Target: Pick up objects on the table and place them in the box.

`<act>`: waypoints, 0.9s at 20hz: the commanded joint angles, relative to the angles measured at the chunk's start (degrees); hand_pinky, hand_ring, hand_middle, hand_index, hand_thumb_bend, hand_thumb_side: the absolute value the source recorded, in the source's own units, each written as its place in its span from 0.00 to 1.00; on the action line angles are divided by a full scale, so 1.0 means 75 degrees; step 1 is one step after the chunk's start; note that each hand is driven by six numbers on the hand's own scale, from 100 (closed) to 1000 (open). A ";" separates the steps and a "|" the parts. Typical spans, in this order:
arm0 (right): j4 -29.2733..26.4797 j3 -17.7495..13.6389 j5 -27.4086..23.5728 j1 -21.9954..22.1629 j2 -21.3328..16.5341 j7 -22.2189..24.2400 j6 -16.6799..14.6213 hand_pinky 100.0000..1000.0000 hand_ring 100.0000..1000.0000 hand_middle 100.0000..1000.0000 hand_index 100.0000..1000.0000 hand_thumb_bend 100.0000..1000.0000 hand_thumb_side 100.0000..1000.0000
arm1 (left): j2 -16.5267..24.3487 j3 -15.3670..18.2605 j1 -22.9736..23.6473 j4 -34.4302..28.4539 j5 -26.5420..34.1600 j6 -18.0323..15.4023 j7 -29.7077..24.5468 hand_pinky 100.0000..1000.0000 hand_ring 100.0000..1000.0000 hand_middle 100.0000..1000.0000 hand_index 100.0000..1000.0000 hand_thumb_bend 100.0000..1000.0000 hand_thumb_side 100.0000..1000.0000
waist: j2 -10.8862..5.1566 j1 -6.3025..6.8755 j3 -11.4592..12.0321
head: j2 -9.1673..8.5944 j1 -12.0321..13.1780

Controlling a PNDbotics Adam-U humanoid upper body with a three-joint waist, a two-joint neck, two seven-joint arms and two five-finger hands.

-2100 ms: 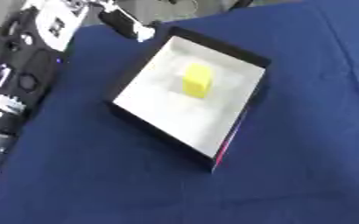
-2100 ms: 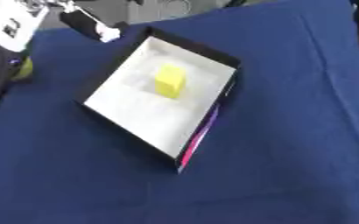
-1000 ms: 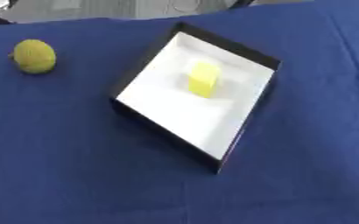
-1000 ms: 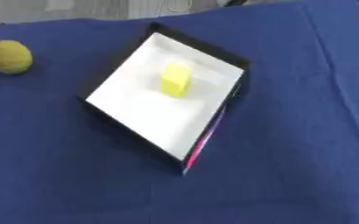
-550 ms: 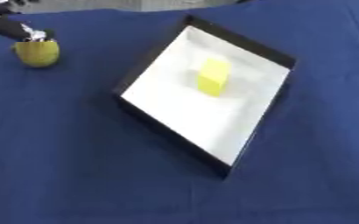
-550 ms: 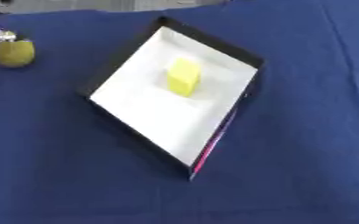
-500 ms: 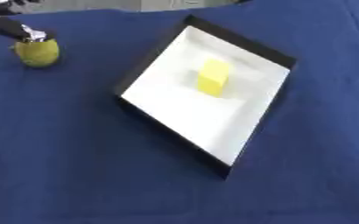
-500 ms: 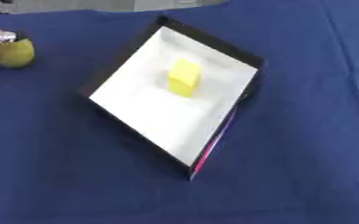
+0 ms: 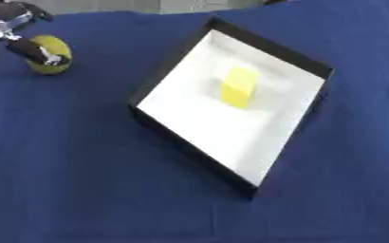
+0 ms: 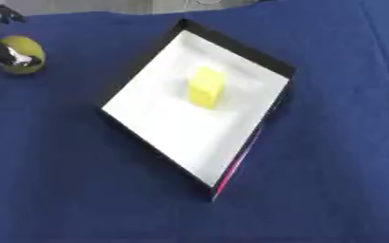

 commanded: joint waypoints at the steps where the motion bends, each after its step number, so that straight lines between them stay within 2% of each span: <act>1: -0.0056 -0.0036 0.0051 -0.0126 -0.0186 0.0029 -0.0020 1.00 0.93 0.89 0.85 0.00 0.46 | 0.0184 0.0110 -0.0084 0.0064 -0.0198 0.0070 -0.0094 0.88 0.87 0.84 0.90 0.52 0.42 | -0.0143 -0.0010 -0.0005 | -0.0059 0.0037; 3: -0.0039 -0.0042 0.0062 -0.0111 -0.0187 0.0031 -0.0019 1.00 0.93 0.89 0.85 0.00 0.46 | 0.0190 0.0100 -0.0084 0.0139 -0.0324 0.0137 -0.0286 0.88 0.87 0.84 0.90 0.54 0.46 | -0.0148 -0.0007 0.0002 | -0.0040 0.0052; 7: -0.0028 -0.0046 0.0060 -0.0093 -0.0173 0.0029 -0.0020 1.00 0.93 0.89 0.85 0.00 0.46 | 0.0169 0.0094 -0.0090 0.0191 -0.0592 0.0253 -0.0654 0.86 0.84 0.79 0.87 0.49 0.39 | -0.0180 -0.0015 0.0029 | -0.0018 0.0066; 9: -0.0028 -0.0048 0.0055 -0.0088 -0.0163 0.0026 -0.0019 1.00 0.93 0.89 0.85 0.00 0.46 | 0.0147 0.0103 -0.0086 0.0198 -0.0658 0.0282 -0.0790 0.84 0.81 0.75 0.83 0.43 0.31 | -0.0192 -0.0026 0.0033 | -0.0013 0.0071; 10: -0.0027 -0.0049 0.0053 -0.0084 -0.0164 0.0024 -0.0019 1.00 0.93 0.89 0.85 0.00 0.45 | 0.0136 0.0108 -0.0085 0.0201 -0.0663 0.0285 -0.0847 0.81 0.76 0.69 0.77 0.39 0.16 | -0.0198 -0.0034 0.0035 | -0.0011 0.0068; 12: -0.0020 -0.0050 0.0052 -0.0067 -0.0177 0.0023 -0.0023 1.00 0.93 0.89 0.85 0.00 0.46 | 0.0111 0.0120 -0.0098 0.0212 -0.0599 0.0273 -0.0967 0.78 0.71 0.62 0.71 0.33 0.00 | -0.0217 -0.0050 0.0046 | 0.0016 0.0068; 15: -0.0001 -0.0051 0.0057 -0.0032 -0.0193 0.0023 -0.0030 1.00 0.94 0.90 0.85 0.00 0.45 | 0.0105 0.0130 -0.0154 0.0194 -0.0325 0.0223 -0.1159 0.74 0.66 0.58 0.68 0.30 0.00 | -0.0256 -0.0062 0.0080 | 0.0073 0.0057; 18: 0.0026 -0.0061 0.0064 0.0019 -0.0193 0.0016 -0.0026 1.00 0.94 0.90 0.85 0.00 0.45 | 0.0133 0.0068 -0.0235 0.0084 -0.0159 0.0191 -0.1234 0.70 0.60 0.51 0.62 0.36 0.00 | -0.0323 -0.0063 0.0133 | 0.0146 0.0030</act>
